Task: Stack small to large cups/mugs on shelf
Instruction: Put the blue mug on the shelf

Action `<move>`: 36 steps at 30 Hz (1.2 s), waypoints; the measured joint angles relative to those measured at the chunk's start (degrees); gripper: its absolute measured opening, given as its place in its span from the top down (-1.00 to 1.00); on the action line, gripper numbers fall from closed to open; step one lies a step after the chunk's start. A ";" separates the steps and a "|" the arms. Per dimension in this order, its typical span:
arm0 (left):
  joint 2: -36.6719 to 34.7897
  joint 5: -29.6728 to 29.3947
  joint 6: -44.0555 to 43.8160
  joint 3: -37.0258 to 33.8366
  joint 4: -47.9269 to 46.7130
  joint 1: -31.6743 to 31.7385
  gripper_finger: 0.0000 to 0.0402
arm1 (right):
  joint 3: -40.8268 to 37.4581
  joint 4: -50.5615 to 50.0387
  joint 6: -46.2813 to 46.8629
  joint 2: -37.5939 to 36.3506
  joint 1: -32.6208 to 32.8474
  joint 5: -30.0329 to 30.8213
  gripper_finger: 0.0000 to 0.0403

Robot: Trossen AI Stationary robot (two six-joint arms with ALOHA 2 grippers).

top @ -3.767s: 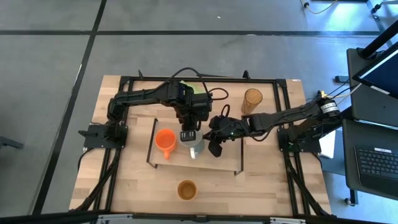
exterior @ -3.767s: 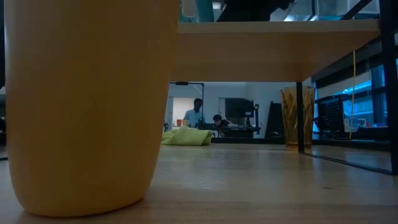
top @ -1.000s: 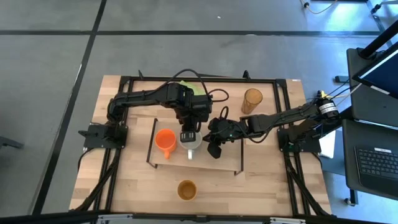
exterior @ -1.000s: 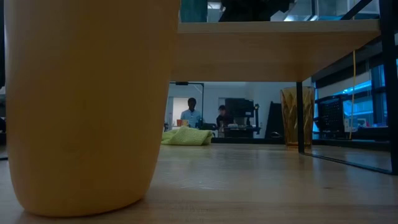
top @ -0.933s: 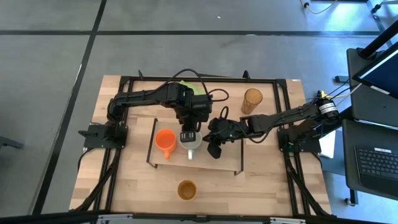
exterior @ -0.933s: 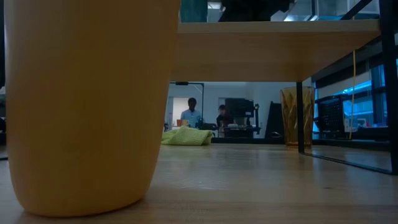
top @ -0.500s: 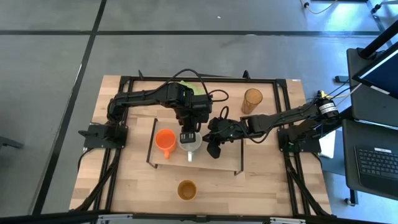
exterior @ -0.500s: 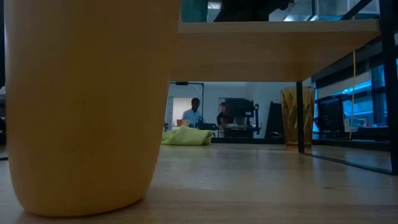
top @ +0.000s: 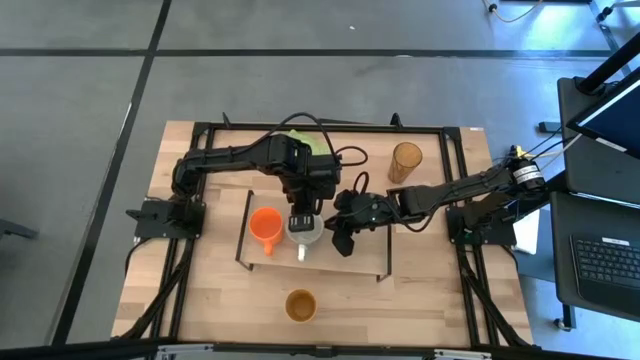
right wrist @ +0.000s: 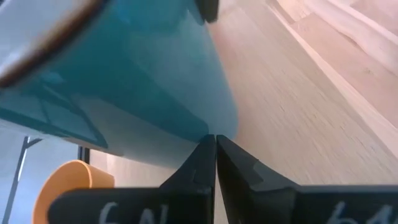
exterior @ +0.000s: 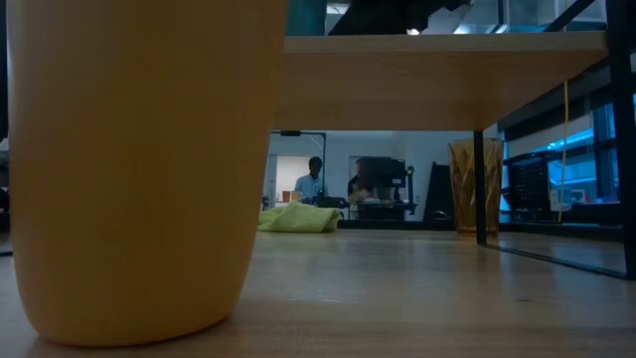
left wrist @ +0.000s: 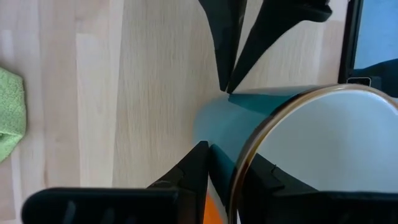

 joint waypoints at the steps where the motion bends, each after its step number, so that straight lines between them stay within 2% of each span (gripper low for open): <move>1: 0.00 -0.14 0.01 0.00 0.00 -0.01 0.71 | 0.00 0.32 0.12 0.00 0.00 0.00 0.92; 7: 0.00 -0.67 0.00 0.00 0.08 -0.01 0.71 | 0.00 0.34 1.24 0.00 0.61 2.45 0.92; 36: -0.33 -1.31 -0.93 -3.08 0.23 -0.39 0.63 | 0.04 -0.40 1.10 0.00 1.62 2.44 0.92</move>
